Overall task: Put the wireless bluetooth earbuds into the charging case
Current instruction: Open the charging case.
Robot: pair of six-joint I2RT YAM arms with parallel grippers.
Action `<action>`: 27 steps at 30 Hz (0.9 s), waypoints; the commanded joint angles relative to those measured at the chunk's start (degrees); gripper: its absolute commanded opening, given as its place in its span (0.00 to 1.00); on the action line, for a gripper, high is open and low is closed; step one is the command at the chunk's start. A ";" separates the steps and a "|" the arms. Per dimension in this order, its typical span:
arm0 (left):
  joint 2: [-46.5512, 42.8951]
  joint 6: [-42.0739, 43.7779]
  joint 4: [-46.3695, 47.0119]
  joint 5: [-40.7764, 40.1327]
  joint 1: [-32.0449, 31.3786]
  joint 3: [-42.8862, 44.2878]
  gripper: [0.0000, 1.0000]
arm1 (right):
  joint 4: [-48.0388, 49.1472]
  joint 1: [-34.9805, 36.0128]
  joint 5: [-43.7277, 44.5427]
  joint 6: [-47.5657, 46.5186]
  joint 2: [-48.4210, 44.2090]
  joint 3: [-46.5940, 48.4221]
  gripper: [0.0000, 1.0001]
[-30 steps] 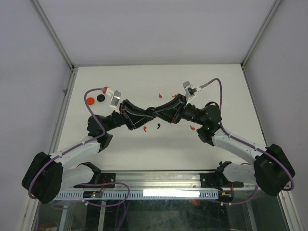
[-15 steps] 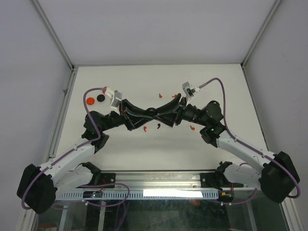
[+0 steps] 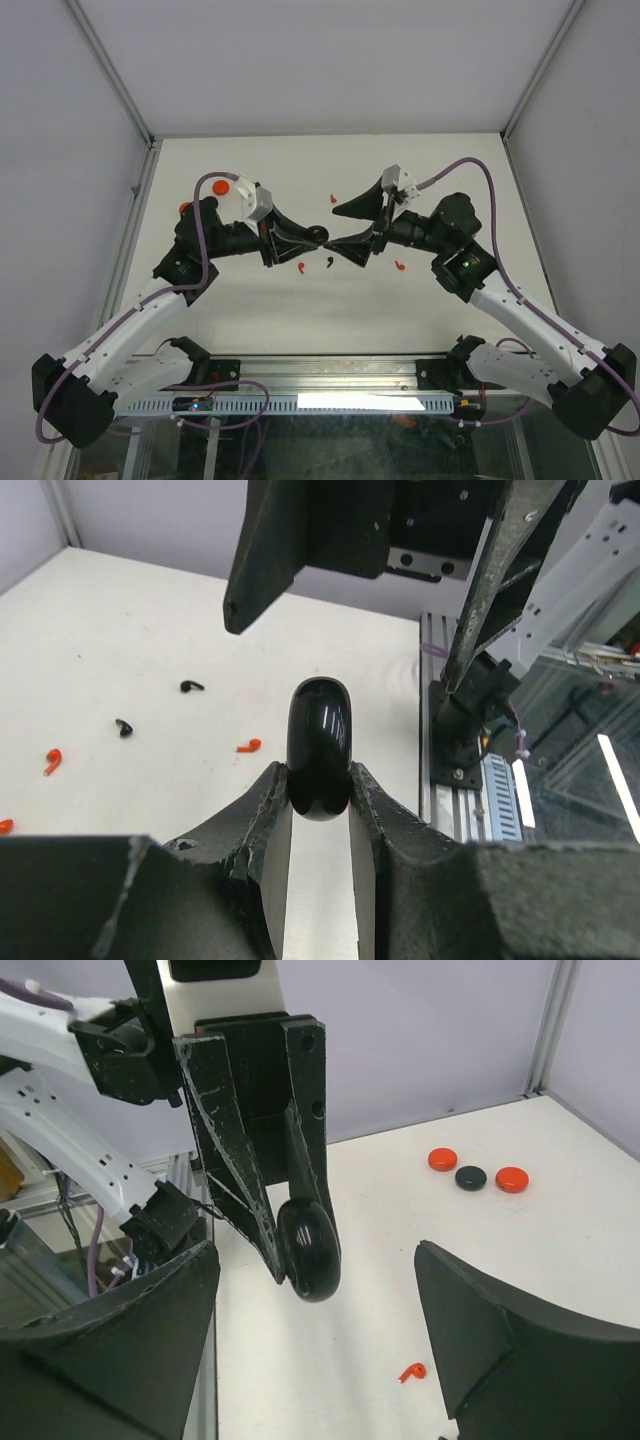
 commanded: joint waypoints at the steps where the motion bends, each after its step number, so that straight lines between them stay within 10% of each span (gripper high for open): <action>1: 1.78 6.67 -4.28 5.82 -0.52 3.26 0.00 | -4.59 -0.09 -2.57 -7.42 0.66 3.70 0.82; 27: 3.30 10.47 -7.46 11.98 -0.18 2.99 0.00 | -9.26 -0.22 0.89 -12.66 4.07 5.93 0.83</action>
